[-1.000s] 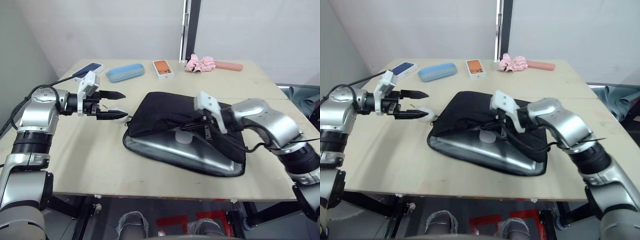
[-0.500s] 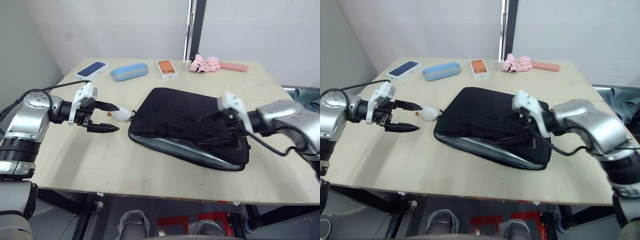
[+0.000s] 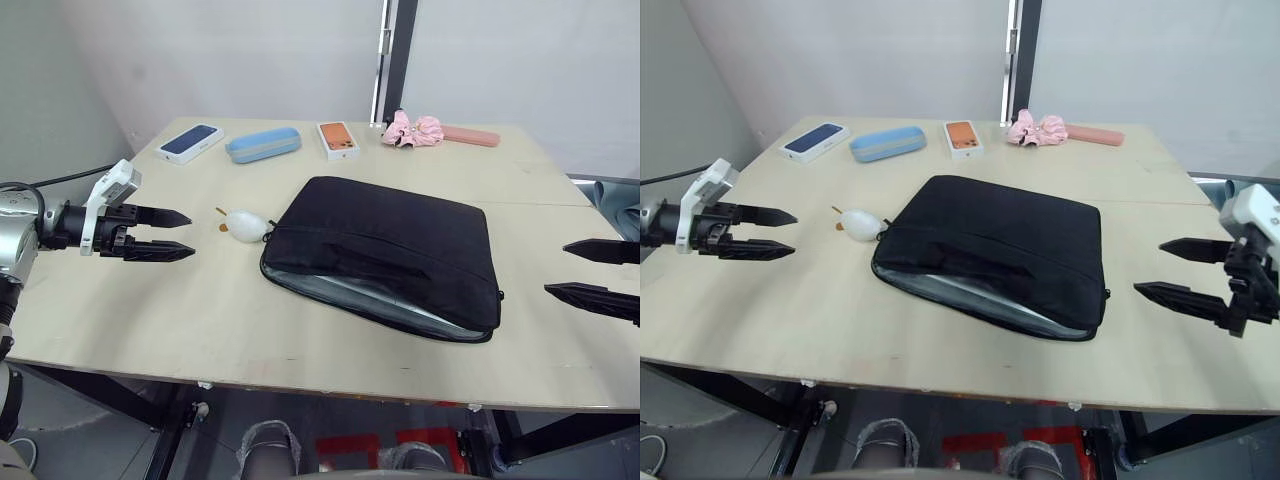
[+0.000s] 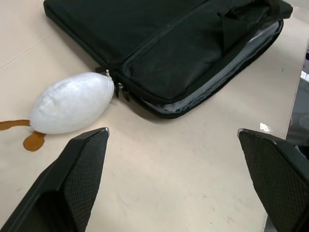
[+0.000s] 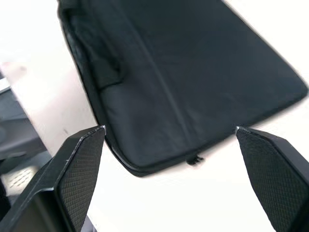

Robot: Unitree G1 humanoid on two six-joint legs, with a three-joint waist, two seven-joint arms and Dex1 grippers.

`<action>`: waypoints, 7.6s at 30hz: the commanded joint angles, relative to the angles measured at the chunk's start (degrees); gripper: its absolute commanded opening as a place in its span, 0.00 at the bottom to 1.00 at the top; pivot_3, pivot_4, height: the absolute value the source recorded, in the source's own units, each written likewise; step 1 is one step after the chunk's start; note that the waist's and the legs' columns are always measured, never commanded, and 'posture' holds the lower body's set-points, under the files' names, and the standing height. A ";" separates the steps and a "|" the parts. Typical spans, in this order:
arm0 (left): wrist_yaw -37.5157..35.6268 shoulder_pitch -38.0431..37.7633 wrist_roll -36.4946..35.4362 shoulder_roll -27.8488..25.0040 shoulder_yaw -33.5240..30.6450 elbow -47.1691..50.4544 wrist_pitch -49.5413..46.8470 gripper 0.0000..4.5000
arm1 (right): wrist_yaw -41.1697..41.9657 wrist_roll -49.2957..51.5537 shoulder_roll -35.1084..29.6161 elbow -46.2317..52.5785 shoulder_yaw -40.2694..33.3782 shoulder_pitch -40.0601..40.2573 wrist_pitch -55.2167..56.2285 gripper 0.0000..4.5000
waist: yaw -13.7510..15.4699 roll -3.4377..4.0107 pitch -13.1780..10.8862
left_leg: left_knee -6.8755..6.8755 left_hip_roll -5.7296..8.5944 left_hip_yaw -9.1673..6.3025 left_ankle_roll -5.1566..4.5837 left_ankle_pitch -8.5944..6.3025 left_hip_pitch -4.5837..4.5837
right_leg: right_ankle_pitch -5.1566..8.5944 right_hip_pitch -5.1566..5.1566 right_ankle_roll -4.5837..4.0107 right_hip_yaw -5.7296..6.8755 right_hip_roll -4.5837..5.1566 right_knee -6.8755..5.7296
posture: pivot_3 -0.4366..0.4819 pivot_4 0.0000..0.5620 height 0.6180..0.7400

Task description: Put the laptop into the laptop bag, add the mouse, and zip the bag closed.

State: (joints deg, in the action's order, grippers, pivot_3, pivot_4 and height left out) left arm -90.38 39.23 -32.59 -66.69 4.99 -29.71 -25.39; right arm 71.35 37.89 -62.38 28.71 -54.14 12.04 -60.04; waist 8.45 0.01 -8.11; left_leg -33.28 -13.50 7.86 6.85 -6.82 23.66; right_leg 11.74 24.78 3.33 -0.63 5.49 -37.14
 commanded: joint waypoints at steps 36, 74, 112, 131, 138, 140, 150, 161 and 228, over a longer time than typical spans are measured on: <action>13.29 24.74 15.94 35.45 -4.70 -42.80 -22.79 1.00 | -19.40 14.52 16.34 -6.76 10.19 0.86 -3.25 1.00 | 0.25 -0.13 0.09 | 0.36 0.29 0.22 -0.18 -0.09 -0.68 | 0.05 -0.81 0.10 -0.19 0.17 0.58 | 0.48 0.27 1.00; 2.63 21.88 20.09 32.61 -5.06 -35.21 -28.01 0.00 | -22.54 13.05 22.83 -28.76 31.63 -17.32 -5.65 0.12 | -0.73 -0.22 0.05 | 1.00 0.24 -0.44 -0.16 -0.08 -0.69 | -0.01 -1.63 -0.02 0.83 0.16 1.68 | 0.48 0.27 1.00; 7.58 -7.08 4.69 22.02 -4.16 12.84 -40.74 0.00 | -19.94 4.95 13.70 -12.08 47.94 -30.49 -11.34 0.00 | -1.61 -0.09 -0.06 | 1.43 0.20 -0.29 -0.01 -0.07 -0.48 | 0.07 -1.21 -0.14 0.78 0.09 1.89 | 0.48 0.27 1.00; 10.68 -1.34 7.07 26.85 -3.00 3.08 -33.84 0.00 | -21.63 -1.24 16.67 -20.35 48.88 -32.94 -3.79 0.00 | -1.43 -0.09 -0.03 | 1.10 0.23 -0.32 -0.01 -0.06 -0.59 | 0.07 -1.29 -0.14 0.69 0.13 1.47 | 0.48 0.27 1.00; 10.70 -1.68 6.63 27.11 -3.65 3.11 -33.92 0.00 | -21.59 -2.96 17.88 -23.50 49.03 -34.47 -2.42 0.00 | -1.60 -0.09 -0.03 | 1.06 0.22 -0.31 -0.02 -0.06 -0.61 | 0.06 -1.30 -0.14 0.68 0.13 1.43 | 0.48 0.27 1.00; 10.68 -1.60 6.71 27.10 -3.90 2.82 -33.55 0.00 | -21.34 -2.66 17.96 -23.88 49.05 -34.74 -2.80 0.00 | -1.58 -0.09 -0.03 | 1.05 0.22 -0.32 -0.02 -0.06 -0.61 | 0.06 -1.31 -0.14 0.68 0.13 1.42 | 0.48 0.27 1.00; 12.05 1.44 6.99 25.89 -6.45 -1.38 -33.44 0.66 | -18.60 0.13 15.35 -23.56 45.72 -34.37 -5.20 0.62 | -1.51 -0.08 -0.03 | 1.02 0.22 -0.32 -0.02 -0.06 -0.66 | 0.06 -1.34 -0.14 0.67 0.13 1.37 | 0.48 0.27 1.00; 3.38 -1.78 6.54 12.17 -8.60 2.06 -25.15 1.00 | -11.57 4.07 2.05 -18.07 35.55 -28.37 -4.65 0.99 | -1.40 -0.08 -0.04 | 1.21 0.15 -0.31 -0.03 -0.07 -0.44 | 0.08 -1.15 -0.14 0.73 0.05 1.65 | 0.48 0.27 1.00; 4.47 -25.17 -12.47 3.18 -32.89 31.65 -10.16 1.00 | -10.91 -23.67 37.90 -37.65 81.49 -61.31 22.37 0.01 | -3.19 -0.10 -0.02 | 0.68 0.05 -0.24 0.02 -0.06 -0.43 | 0.10 -0.82 -0.17 0.53 -0.02 0.80 | 0.48 0.27 1.00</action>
State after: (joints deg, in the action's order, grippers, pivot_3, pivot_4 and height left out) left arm -86.26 13.12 -44.10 -63.21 -25.87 2.20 -35.40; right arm 59.93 16.04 -24.23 -8.17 27.11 -48.21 -38.75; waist 5.27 -0.09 -8.13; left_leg -32.61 -13.45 7.62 6.88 -6.88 23.22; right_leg 11.84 23.96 3.16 -0.09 5.48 -36.36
